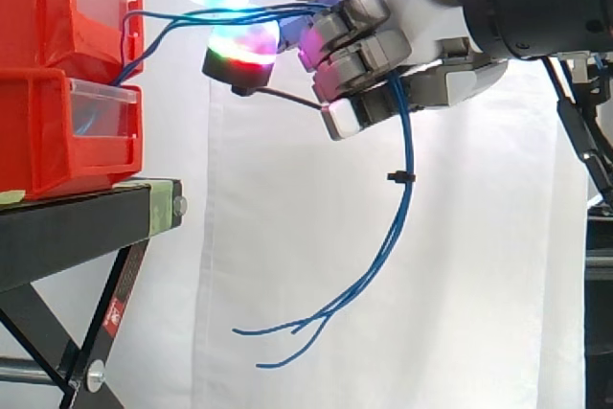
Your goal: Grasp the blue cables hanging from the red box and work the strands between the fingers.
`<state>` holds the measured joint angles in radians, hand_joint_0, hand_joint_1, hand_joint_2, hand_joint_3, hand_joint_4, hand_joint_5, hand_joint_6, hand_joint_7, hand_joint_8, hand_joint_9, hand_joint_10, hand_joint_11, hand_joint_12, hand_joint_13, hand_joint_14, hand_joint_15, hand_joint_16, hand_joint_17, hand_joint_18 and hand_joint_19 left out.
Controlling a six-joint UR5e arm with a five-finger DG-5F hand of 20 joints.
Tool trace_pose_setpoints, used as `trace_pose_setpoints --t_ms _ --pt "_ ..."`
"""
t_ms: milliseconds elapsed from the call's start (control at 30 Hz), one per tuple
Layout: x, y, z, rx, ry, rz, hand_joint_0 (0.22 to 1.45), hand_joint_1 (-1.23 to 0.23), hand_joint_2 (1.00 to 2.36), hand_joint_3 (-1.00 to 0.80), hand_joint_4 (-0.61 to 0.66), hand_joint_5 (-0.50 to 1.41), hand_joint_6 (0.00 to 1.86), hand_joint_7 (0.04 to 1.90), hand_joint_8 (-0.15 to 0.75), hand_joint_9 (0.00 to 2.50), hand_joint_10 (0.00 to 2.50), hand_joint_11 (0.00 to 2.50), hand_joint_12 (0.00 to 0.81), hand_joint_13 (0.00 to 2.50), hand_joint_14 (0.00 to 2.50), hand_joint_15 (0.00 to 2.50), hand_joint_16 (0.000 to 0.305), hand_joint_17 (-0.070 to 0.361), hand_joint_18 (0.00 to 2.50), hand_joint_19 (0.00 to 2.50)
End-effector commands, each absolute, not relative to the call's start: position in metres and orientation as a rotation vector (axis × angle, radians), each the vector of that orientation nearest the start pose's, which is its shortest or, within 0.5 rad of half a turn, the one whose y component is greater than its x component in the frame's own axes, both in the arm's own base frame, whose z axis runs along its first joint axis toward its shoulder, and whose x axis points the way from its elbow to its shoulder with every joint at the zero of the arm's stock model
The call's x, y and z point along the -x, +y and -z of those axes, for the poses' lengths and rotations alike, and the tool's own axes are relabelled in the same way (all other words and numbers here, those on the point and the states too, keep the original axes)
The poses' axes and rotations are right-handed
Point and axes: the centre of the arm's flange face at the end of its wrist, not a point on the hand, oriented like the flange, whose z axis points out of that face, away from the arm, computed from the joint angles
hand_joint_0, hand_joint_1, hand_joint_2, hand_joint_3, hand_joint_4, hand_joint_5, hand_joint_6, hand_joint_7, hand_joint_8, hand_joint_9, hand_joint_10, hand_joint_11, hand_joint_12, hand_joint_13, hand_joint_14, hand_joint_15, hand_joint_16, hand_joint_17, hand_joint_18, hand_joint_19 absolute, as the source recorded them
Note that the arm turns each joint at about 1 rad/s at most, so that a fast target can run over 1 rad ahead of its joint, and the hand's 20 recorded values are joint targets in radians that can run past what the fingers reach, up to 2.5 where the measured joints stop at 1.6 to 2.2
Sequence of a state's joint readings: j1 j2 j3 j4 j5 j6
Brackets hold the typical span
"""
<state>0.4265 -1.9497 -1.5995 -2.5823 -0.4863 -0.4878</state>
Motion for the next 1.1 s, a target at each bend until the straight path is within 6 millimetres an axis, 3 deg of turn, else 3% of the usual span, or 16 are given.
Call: trace_pose_setpoints --t_ms 0,67,133,300,467,567,633,667,900,967,1067 --pt "-0.6181 0.0377 -0.3102 -1.225 0.894 -0.446 0.64 -0.64 1.01 -0.63 0.28 -0.04 0.82 1.38 0.445 1.77 2.50 2.50 0.688 2.06 2.50 1.81 0.238 0.178 2.50 0.72" --pt "-0.6181 0.0377 -0.3102 -1.225 0.894 -0.446 0.61 -0.63 1.00 -0.89 0.29 -0.03 0.77 1.40 0.445 1.77 2.50 2.50 0.688 2.06 2.50 1.81 0.238 0.178 2.50 0.72" --pt "-0.6183 0.0378 -0.3108 -1.225 0.894 -0.446 0.60 -0.62 1.00 -1.00 0.29 -0.03 0.76 1.41 0.445 1.77 2.50 2.50 0.688 2.06 2.50 1.81 0.238 0.178 2.50 0.72" --pt "-0.6178 0.0376 -0.3100 -1.224 0.897 -0.443 0.60 -0.64 1.00 -1.00 0.29 -0.04 0.74 1.41 0.445 1.77 2.50 2.50 0.688 2.06 2.50 1.81 0.238 0.178 2.50 0.72" --pt "-0.6177 0.0375 -0.3099 -1.224 0.898 -0.442 0.65 -0.70 1.01 -0.71 0.27 -0.11 0.73 1.42 0.445 1.77 2.50 2.50 0.688 2.06 2.50 1.81 0.238 0.178 2.50 0.72" --pt "-0.6177 0.0375 -0.3099 -1.224 0.898 -0.442 0.67 -0.72 1.01 -0.64 0.26 -0.16 0.77 1.39 0.445 1.77 2.50 2.50 0.688 2.06 2.50 1.81 0.238 0.178 2.50 0.72" --pt "-0.6180 0.0377 -0.3106 -1.224 0.897 -0.443 0.66 -0.73 1.01 -0.73 0.26 -0.18 0.78 1.39 0.445 1.77 2.50 2.50 0.688 2.06 2.50 1.81 0.238 0.178 2.50 0.72" --pt "-0.6177 0.0375 -0.3099 -1.224 0.898 -0.442 0.63 -0.73 1.00 -1.00 0.27 -0.20 0.81 1.36 0.445 1.77 2.50 2.50 0.688 2.06 2.50 1.81 0.238 0.178 2.50 0.72" --pt "-0.6177 0.0375 -0.3099 -1.224 0.898 -0.442 0.66 -0.81 1.00 -1.00 0.30 -0.29 0.94 1.31 0.445 1.77 2.50 2.50 0.688 2.06 2.50 1.81 0.238 0.178 2.50 0.72" --pt "-0.6177 0.0375 -0.3099 -1.224 0.898 -0.442 0.75 -0.84 1.00 -1.00 0.28 -0.31 0.87 1.34 0.445 1.77 2.50 2.50 0.688 2.06 2.50 1.81 0.238 0.178 2.50 0.72" --pt "-0.6177 0.0375 -0.3099 -1.224 0.898 -0.442 0.79 -0.85 1.00 -1.00 0.26 -0.32 0.80 1.34 0.445 1.77 2.50 2.50 0.688 2.06 2.50 1.81 0.238 0.178 2.50 0.72"
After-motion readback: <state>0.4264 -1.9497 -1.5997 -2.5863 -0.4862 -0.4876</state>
